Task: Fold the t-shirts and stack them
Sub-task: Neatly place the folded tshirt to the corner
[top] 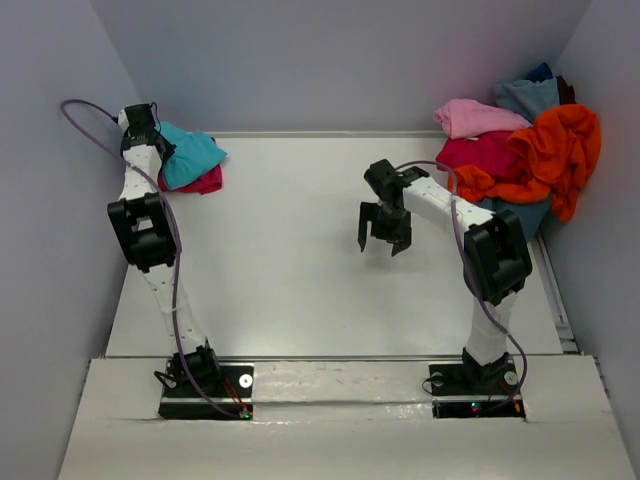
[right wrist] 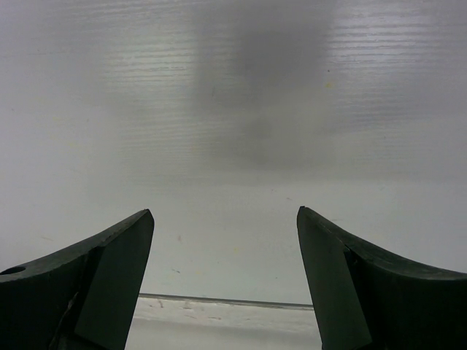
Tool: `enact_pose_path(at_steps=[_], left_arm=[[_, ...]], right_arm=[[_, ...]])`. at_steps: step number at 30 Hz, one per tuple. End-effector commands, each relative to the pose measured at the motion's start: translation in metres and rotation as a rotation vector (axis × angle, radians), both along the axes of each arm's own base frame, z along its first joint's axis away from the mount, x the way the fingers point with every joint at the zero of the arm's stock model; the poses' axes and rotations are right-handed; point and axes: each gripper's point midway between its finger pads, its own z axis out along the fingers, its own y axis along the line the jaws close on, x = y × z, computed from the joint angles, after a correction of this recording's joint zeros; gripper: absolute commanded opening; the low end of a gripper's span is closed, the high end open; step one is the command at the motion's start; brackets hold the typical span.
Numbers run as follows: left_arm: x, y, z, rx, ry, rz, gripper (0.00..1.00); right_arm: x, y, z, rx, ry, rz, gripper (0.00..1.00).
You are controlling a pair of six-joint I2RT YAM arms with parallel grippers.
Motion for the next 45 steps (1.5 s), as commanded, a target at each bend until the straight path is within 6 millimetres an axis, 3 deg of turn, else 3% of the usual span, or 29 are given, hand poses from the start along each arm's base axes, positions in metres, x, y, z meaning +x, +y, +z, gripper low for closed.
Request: enact_pose_path(at_steps=[1,2,5,6,8,12,17,22,26,28,33,37,39,40,41,43,45], left_arm=[[0.007,0.016,0.118,0.090,-0.267,0.026,0.06],[0.008,0.015,0.131,0.099,-0.304,0.023,0.06],[0.006,0.011,0.135,0.101,-0.330,0.000,0.06],[0.006,0.010,0.148,0.112,-0.368,-0.011,0.06],[0.008,0.002,0.154,0.121,-0.396,-0.038,0.06],[0.013,-0.010,0.159,0.115,-0.427,-0.083,0.06],[0.012,-0.010,0.161,0.129,-0.448,-0.088,0.06],[0.013,-0.015,0.153,0.119,-0.435,-0.093,0.06],[0.030,-0.030,0.129,0.049,-0.375,-0.152,0.06],[0.029,-0.032,0.118,0.033,-0.362,-0.154,0.06],[0.039,-0.046,0.137,0.080,-0.383,-0.176,0.06],[0.043,-0.045,0.146,0.077,-0.388,-0.174,0.06],[0.042,-0.049,0.134,0.049,-0.366,-0.180,0.06],[0.037,-0.050,0.119,0.031,-0.333,-0.174,0.06],[0.038,-0.050,0.121,0.025,-0.343,-0.171,0.06],[0.025,-0.053,0.098,-0.003,-0.320,-0.151,0.06],[0.018,-0.052,0.088,-0.009,-0.305,-0.130,0.06]], right_arm=[[0.002,0.003,0.006,0.008,-0.005,0.015,0.85],[0.002,0.004,0.005,0.009,-0.003,0.016,0.85],[0.004,0.004,0.006,0.009,-0.008,0.018,0.85],[0.004,0.004,0.005,0.006,-0.006,0.019,0.85],[0.006,0.005,0.006,0.007,-0.009,0.020,0.85],[0.007,0.007,0.006,0.010,-0.008,0.024,0.85],[0.007,0.006,0.006,0.005,-0.005,0.022,0.85],[0.005,0.005,0.003,0.001,0.002,0.023,0.85],[0.002,0.009,-0.001,0.004,0.019,0.034,0.85],[0.003,0.010,0.000,0.007,0.016,0.035,0.85],[0.002,0.008,0.000,0.002,0.016,0.035,0.85],[-0.001,0.009,-0.004,0.006,0.030,0.039,0.85],[-0.002,0.009,-0.005,0.011,0.033,0.040,0.85],[-0.002,0.009,-0.004,0.013,0.031,0.040,0.85],[-0.003,0.009,-0.005,0.012,0.032,0.040,0.85],[-0.004,0.009,-0.006,0.013,0.036,0.040,0.85],[-0.005,0.009,-0.007,0.017,0.042,0.041,0.85]])
